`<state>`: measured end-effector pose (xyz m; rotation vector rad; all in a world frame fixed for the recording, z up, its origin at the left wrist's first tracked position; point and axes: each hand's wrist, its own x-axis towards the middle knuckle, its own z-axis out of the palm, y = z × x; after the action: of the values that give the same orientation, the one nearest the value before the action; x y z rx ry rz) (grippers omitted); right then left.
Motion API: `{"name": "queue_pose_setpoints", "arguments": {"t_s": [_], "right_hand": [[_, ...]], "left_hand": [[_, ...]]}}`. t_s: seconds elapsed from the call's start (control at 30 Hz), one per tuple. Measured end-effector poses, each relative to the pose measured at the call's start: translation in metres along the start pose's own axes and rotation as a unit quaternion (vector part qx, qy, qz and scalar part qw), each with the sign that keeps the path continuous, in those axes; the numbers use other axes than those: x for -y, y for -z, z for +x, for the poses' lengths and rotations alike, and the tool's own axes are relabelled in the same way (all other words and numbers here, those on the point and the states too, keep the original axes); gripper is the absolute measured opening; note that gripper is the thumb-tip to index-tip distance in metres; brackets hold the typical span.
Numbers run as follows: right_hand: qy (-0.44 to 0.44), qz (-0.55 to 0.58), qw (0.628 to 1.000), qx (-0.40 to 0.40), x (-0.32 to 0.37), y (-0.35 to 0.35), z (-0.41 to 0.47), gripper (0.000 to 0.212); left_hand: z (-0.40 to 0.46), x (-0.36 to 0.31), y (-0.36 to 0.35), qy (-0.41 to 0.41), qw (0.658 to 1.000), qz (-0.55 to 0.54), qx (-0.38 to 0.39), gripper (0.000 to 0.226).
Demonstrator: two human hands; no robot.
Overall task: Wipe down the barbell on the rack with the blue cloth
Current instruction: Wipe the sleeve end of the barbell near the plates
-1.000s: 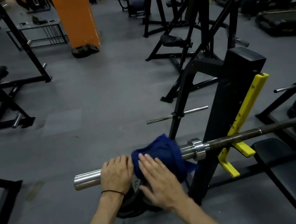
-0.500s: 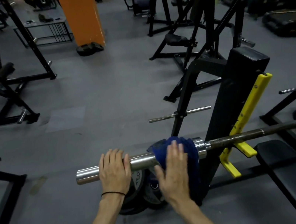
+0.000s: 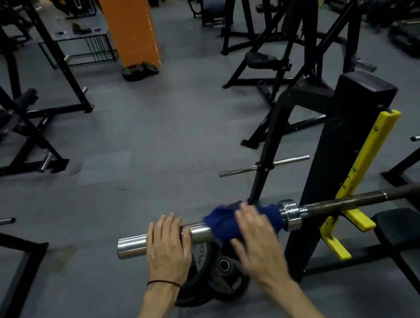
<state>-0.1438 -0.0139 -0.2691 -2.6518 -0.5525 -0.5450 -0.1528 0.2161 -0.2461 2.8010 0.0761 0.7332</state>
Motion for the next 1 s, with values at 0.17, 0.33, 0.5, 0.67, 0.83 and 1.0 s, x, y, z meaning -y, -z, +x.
{"name": "queue_pose_setpoints", "arguments": {"t_s": [0.17, 0.33, 0.5, 0.67, 0.83, 1.0], "right_hand": [[-0.119, 0.06, 0.991, 0.0, 0.044, -0.006, 0.005, 0.076], [-0.012, -0.008, 1.0, 0.008, 0.006, -0.001, 0.003, 0.067], [-0.138, 0.064, 0.988, -0.012, 0.052, -0.007, 0.004, 0.075], [0.094, -0.023, 0.994, 0.051, 0.005, -0.004, -0.006, 0.071], [-0.163, 0.062, 0.983, -0.049, 0.04, -0.005, 0.001, 0.072], [0.057, -0.03, 0.997, 0.041, 0.023, -0.007, 0.005, 0.072]], "left_hand": [[-0.002, 0.0, -0.005, 0.0, 1.0, 0.009, -0.002, 0.056], [0.0, -0.004, -0.012, -0.015, 0.999, 0.028, 0.016, 0.049], [0.002, -0.009, -0.013, -0.028, 0.998, 0.055, 0.0, 0.039], [0.019, -0.007, -0.01, -0.041, 0.995, 0.088, 0.029, 0.038], [0.064, -0.016, 0.005, 0.061, 0.958, 0.096, 0.264, 0.058], [0.068, -0.013, 0.011, 0.068, 0.97, 0.083, 0.218, 0.048]]}}
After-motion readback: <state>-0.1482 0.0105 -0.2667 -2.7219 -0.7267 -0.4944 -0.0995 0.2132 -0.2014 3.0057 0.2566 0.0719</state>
